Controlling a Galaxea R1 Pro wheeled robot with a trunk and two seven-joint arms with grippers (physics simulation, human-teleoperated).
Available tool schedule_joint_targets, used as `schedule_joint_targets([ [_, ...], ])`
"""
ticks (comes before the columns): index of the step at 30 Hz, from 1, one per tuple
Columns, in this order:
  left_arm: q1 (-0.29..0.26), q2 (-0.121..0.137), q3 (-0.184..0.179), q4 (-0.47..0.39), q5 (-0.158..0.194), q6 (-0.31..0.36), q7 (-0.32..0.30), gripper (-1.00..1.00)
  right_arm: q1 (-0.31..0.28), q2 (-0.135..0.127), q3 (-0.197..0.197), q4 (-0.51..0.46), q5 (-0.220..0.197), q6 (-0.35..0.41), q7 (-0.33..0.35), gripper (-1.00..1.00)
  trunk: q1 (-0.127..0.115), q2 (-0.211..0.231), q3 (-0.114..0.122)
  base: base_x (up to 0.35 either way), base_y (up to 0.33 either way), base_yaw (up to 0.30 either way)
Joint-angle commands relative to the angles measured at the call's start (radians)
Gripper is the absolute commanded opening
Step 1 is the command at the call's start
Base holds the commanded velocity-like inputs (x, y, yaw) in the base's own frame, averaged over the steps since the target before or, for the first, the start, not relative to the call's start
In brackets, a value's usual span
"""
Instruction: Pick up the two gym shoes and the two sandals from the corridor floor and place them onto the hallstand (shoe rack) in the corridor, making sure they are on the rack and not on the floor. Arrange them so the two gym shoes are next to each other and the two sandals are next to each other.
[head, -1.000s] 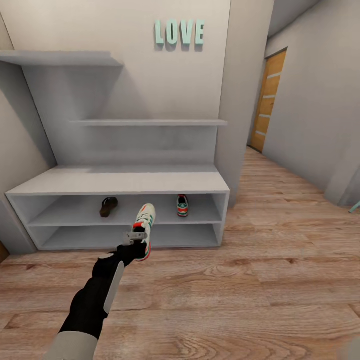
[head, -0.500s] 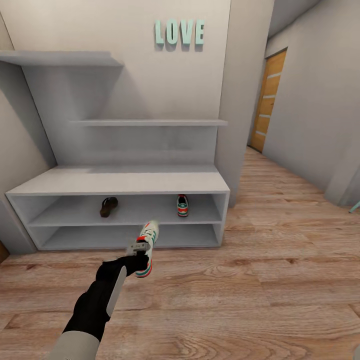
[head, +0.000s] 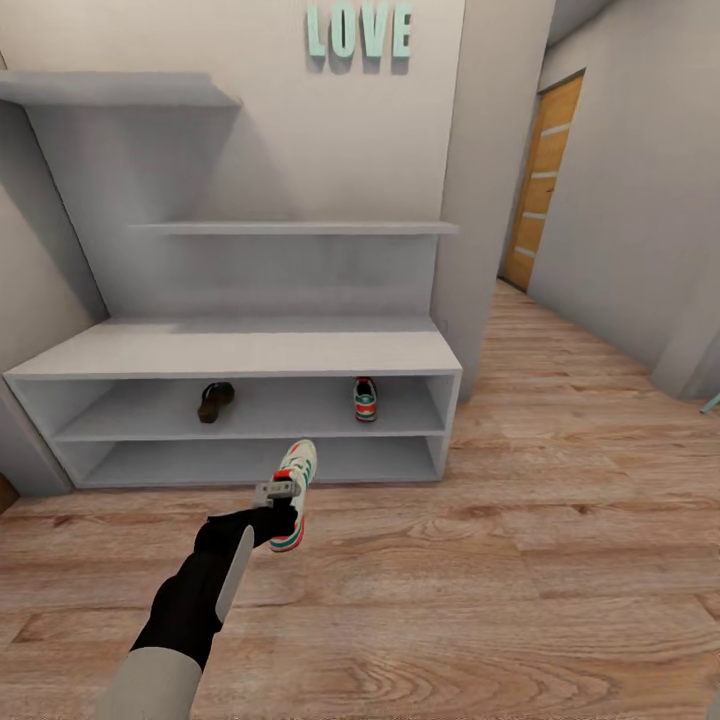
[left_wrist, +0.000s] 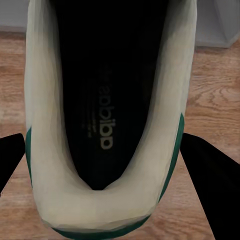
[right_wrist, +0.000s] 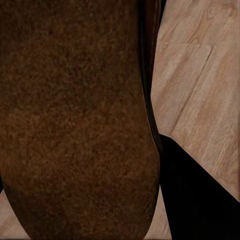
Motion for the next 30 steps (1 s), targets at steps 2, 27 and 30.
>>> schedule_joint_targets([
  [2, -0.022, -0.001, 0.003, 0.001, 0.003, 0.006, -0.003, -1.00, -0.001, 0.000, 0.000, -0.001, 0.001, 0.005, -0.001, -1.00, 0.001, -0.001, -0.012, 0.000, 0.000, 0.000],
  [27, -0.363, -0.002, 0.006, 0.471, 0.002, -0.107, 0.000, -1.00, -0.001, 0.000, 0.000, -0.001, 0.002, 0.005, -0.002, -1.00, 0.003, -0.002, -0.034, 0.000, 0.000, 0.000],
  [30, -0.371, -0.003, 0.005, 0.486, 0.002, -0.128, 0.000, -1.00, -0.001, 0.000, 0.000, -0.001, 0.002, 0.005, -0.002, -1.00, 0.003, -0.002, -0.034, 0.000, 0.000, 0.000],
])
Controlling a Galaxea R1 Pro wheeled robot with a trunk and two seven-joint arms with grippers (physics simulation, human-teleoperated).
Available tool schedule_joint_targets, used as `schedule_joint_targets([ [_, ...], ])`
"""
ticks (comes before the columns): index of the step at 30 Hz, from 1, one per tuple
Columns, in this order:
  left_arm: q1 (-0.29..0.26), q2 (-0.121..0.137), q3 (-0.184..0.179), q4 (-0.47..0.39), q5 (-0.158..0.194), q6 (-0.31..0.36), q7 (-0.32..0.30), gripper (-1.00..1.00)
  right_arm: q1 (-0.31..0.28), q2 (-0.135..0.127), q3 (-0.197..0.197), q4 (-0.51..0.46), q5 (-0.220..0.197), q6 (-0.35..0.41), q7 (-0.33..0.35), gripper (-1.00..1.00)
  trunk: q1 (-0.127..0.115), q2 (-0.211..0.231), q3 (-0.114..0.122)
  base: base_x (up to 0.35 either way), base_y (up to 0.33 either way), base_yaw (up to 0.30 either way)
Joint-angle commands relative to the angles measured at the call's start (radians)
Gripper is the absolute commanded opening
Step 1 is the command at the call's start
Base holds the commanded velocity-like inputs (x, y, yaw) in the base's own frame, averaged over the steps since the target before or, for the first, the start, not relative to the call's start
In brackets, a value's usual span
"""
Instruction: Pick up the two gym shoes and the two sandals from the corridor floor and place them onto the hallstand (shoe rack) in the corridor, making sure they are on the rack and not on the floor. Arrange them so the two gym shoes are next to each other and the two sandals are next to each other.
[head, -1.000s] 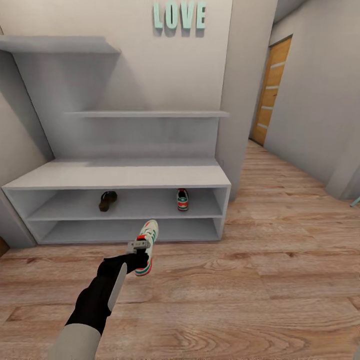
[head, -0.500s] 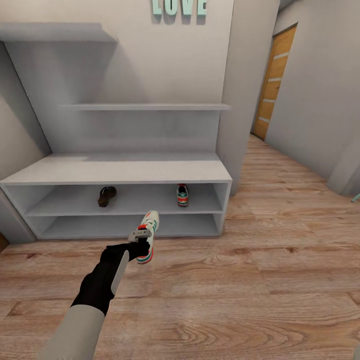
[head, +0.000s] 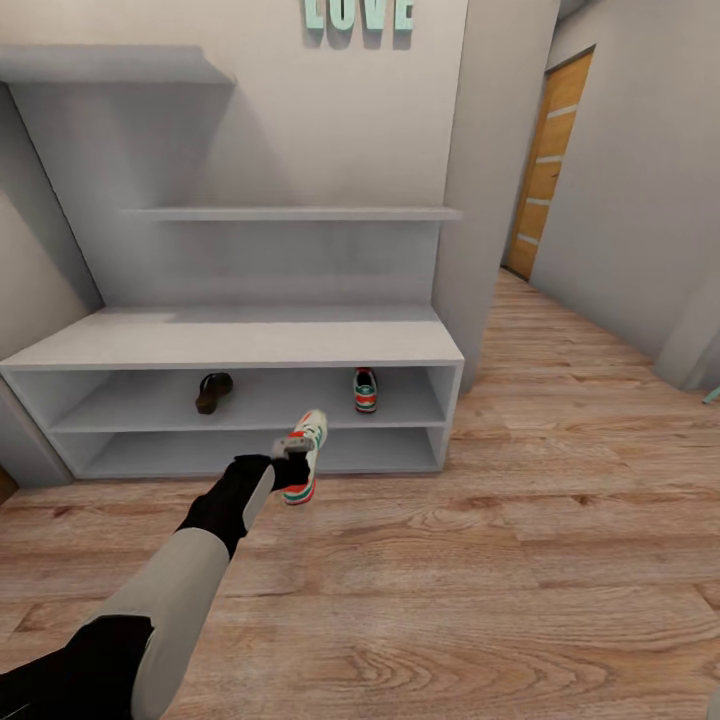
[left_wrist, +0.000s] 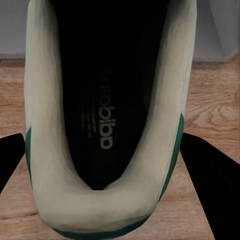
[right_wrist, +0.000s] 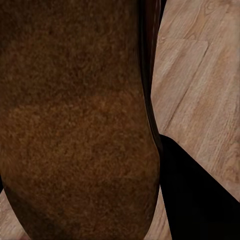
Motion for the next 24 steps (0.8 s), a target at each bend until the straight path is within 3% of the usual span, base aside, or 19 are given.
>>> schedule_joint_targets([
  [1, -0.001, -0.001, 0.003, 0.000, 0.003, 0.001, -0.003, -1.00, -0.001, 0.000, 0.000, -0.001, 0.001, 0.005, -0.001, -1.00, 0.000, 0.000, -0.001, 0.000, 0.000, 0.000],
  [8, -0.003, 0.000, 0.004, 0.002, 0.003, -0.071, -0.004, -1.00, 0.000, 0.000, 0.000, -0.001, 0.001, 0.005, -0.002, -1.00, 0.000, 0.000, -0.001, 0.000, 0.000, 0.000],
  [24, -0.002, 0.008, 0.006, 0.008, 0.001, -0.089, -0.002, -1.00, -0.003, -0.003, -0.002, 0.004, 0.013, -0.006, -0.004, -1.00, 0.000, 0.000, -0.001, 0.000, 0.000, 0.000],
])
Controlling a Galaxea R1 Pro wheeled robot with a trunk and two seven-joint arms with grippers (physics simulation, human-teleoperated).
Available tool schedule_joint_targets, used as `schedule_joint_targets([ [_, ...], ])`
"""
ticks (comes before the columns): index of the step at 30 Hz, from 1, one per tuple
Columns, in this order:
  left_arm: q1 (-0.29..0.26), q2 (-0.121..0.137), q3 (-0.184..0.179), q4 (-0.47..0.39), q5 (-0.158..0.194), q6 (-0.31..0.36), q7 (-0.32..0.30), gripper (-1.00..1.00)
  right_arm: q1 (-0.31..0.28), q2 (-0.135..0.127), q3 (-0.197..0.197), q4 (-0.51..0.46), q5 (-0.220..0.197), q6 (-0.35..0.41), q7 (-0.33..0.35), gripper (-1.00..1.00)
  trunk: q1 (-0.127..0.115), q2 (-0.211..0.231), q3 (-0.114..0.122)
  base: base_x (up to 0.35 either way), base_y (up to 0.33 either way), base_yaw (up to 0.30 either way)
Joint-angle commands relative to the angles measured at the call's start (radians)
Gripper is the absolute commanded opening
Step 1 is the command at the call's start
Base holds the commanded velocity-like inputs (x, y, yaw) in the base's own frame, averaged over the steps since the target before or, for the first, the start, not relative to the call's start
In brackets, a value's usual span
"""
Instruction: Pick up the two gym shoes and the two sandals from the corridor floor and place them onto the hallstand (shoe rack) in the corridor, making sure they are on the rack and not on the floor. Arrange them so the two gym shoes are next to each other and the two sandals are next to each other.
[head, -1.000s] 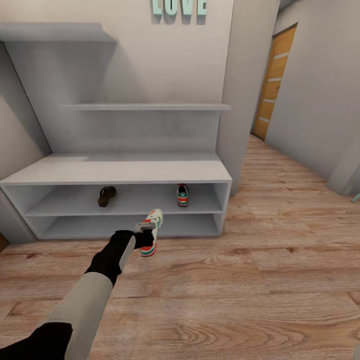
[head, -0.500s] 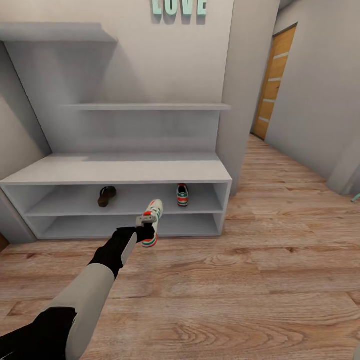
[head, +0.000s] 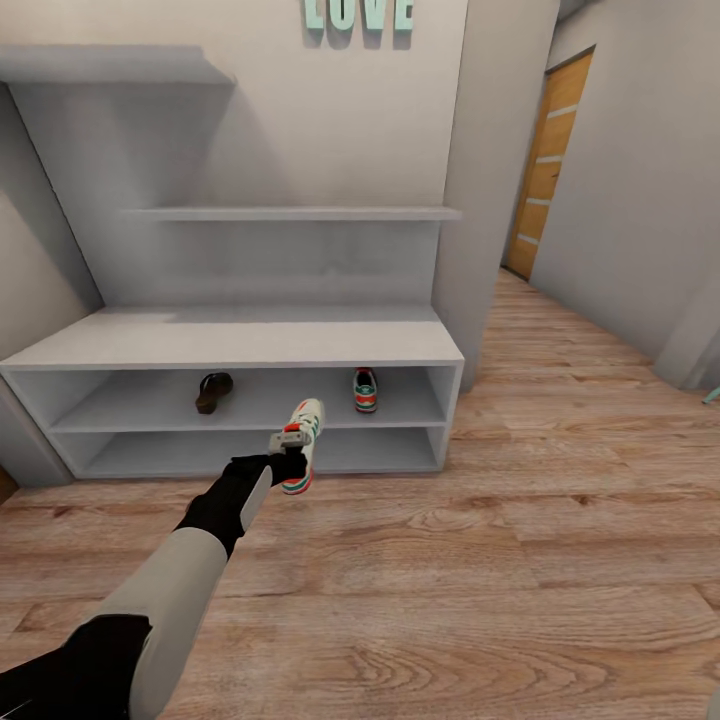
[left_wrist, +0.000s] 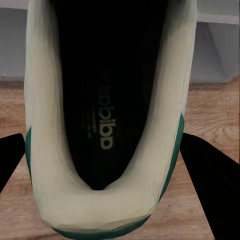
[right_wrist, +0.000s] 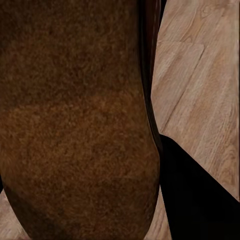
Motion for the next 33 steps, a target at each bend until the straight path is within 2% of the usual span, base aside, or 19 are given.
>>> schedule_joint_targets([
  [1, 0.001, 0.005, 0.003, 0.004, 0.006, 0.000, -0.004, -1.00, -0.001, 0.000, 0.000, -0.001, 0.010, 0.002, -0.001, -1.00, 0.000, 0.000, -0.001, 0.000, 0.000, 0.000],
  [3, 0.002, 0.007, 0.003, 0.003, 0.006, -0.005, -0.004, -1.00, -0.001, 0.000, 0.000, -0.001, 0.022, 0.002, -0.001, -1.00, 0.000, 0.000, -0.001, 0.000, 0.000, 0.000],
  [6, 0.003, 0.006, 0.003, -0.002, 0.005, 0.000, -0.004, -1.00, -0.001, 0.000, 0.000, -0.001, 0.016, 0.002, -0.001, -1.00, 0.000, 0.000, -0.001, 0.000, 0.000, 0.000],
  [18, 0.004, 0.007, 0.002, -0.009, 0.005, 0.004, -0.005, -1.00, -0.001, 0.000, 0.001, 0.000, 0.116, 0.005, -0.001, -1.00, 0.000, 0.000, -0.001, 0.000, 0.000, 0.000],
  [22, 0.004, 0.007, -0.002, -0.012, 0.005, 0.005, -0.004, -1.00, -0.001, -0.001, 0.001, 0.000, 0.118, 0.005, -0.001, -1.00, 0.000, 0.000, -0.001, 0.000, 0.000, 0.000],
  [33, 0.004, 0.006, -0.003, -0.013, 0.005, 0.006, -0.002, -1.00, -0.001, -0.001, 0.001, 0.000, 0.118, 0.005, -0.001, -1.00, 0.005, -0.003, -0.052, 0.000, 0.000, 0.000],
])
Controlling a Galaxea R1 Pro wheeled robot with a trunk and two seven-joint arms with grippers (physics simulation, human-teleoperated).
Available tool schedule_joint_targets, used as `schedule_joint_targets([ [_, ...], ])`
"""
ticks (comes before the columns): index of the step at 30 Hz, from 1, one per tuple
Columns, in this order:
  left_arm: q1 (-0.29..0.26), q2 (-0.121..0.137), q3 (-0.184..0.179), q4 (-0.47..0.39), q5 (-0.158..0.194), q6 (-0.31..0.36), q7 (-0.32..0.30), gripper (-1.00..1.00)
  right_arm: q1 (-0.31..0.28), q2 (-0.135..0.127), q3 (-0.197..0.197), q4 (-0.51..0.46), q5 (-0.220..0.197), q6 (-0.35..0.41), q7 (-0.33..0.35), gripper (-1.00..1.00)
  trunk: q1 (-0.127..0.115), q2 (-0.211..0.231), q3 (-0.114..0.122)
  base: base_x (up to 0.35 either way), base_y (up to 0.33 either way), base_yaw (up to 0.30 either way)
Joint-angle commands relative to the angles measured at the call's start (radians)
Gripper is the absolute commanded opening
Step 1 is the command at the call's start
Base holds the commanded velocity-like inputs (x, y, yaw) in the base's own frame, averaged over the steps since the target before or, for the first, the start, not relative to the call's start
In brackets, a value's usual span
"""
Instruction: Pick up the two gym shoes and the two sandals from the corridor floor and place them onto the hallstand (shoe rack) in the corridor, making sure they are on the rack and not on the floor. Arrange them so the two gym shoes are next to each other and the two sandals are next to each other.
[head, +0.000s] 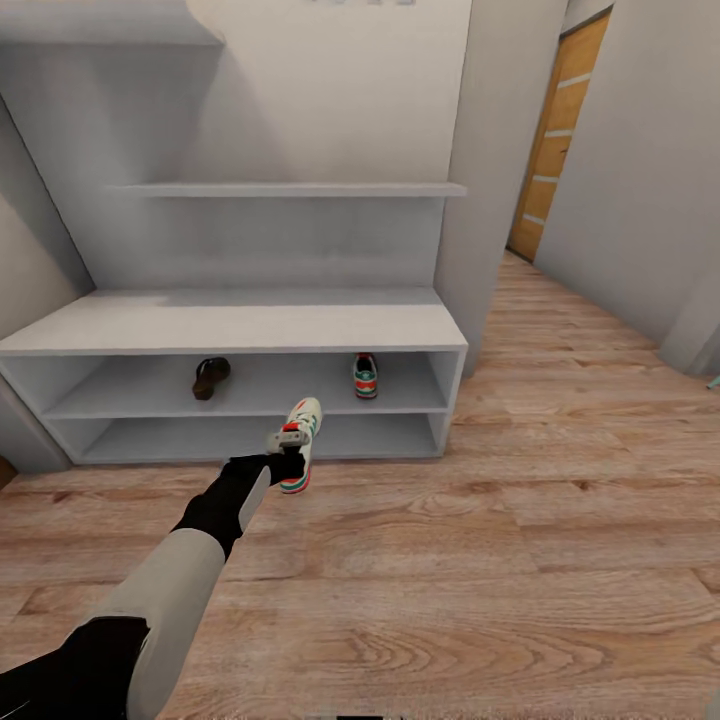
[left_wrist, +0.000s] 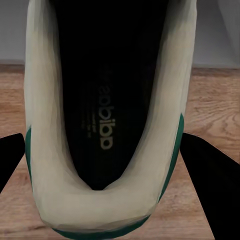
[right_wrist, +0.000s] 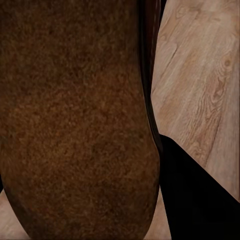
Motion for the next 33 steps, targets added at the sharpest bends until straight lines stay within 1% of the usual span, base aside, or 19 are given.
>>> schedule_joint_targets([
  [1, 0.000, -0.001, 0.003, -0.002, 0.003, 0.006, -0.003, -1.00, -0.001, 0.000, 0.000, -0.001, 0.002, 0.005, -0.001, -1.00, 0.000, -0.001, -0.007, 0.000, 0.000, 0.000],
  [4, 0.000, -0.001, 0.002, -0.001, 0.003, 0.005, -0.003, -1.00, -0.001, 0.000, 0.000, -0.001, 0.002, 0.005, -0.001, -1.00, 0.001, -0.001, -0.023, 0.000, 0.000, 0.000],
  [10, 0.000, -0.001, 0.000, 0.000, 0.003, 0.001, -0.003, -1.00, -0.001, 0.000, 0.000, -0.001, 0.002, 0.005, -0.001, -1.00, 0.001, -0.001, -0.033, 0.000, 0.000, 0.000],
  [15, 0.000, -0.003, -0.001, 0.005, 0.002, -0.063, -0.002, -1.00, -0.001, 0.000, 0.000, -0.001, 0.002, 0.005, -0.001, -1.00, 0.001, -0.001, -0.039, 0.000, 0.000, 0.000],
  [20, 0.000, -0.006, -0.002, 0.007, 0.001, -0.097, -0.002, -1.00, -0.001, 0.000, 0.000, -0.001, 0.002, 0.005, -0.001, -1.00, 0.001, -0.001, -0.040, 0.000, 0.000, 0.000],
  [22, 0.000, -0.006, -0.002, 0.011, 0.001, -0.145, -0.001, -1.00, -0.001, 0.000, -0.001, -0.001, 0.003, 0.005, -0.001, -1.00, 0.001, -0.001, -0.040, 0.000, 0.000, 0.000],
  [24, 0.000, -0.007, -0.002, 0.021, -0.001, -0.165, -0.001, -1.00, -0.001, 0.000, 0.000, -0.001, 0.002, 0.005, -0.001, -1.00, 0.001, -0.001, -0.040, 0.000, 0.000, 0.000],
  [26, 0.000, -0.007, -0.002, 0.035, -0.024, -0.181, -0.001, -1.00, -0.001, 0.000, -0.001, -0.001, 0.003, 0.005, -0.001, -1.00, 0.001, -0.001, -0.040, 0.000, 0.000, 0.000],
  [27, 0.000, -0.007, -0.001, 0.040, -0.057, -0.188, -0.001, -1.00, -0.001, 0.000, 0.000, -0.001, 0.003, 0.005, -0.001, -1.00, 0.001, -0.001, -0.040, 0.000, 0.000, 0.000],
  [28, 0.000, -0.007, -0.001, 0.042, -0.071, -0.192, -0.001, -1.00, -0.001, 0.000, 0.000, -0.001, 0.002, 0.005, -0.001, -1.00, 0.001, -0.001, -0.040, 0.000, 0.000, 0.000],
  [30, 0.000, -0.007, 0.000, 0.051, -0.092, -0.210, -0.001, -1.00, -0.001, 0.000, 0.000, -0.001, 0.002, 0.005, -0.001, -1.00, 0.001, -0.001, -0.040, 0.000, 0.000, 0.000],
  [33, 0.000, -0.008, -0.001, 0.076, -0.099, -0.226, -0.001, -1.00, -0.001, 0.000, 0.000, -0.001, 0.003, 0.005, -0.001, -1.00, 0.001, -0.001, -0.040, 0.000, 0.000, 0.000],
])
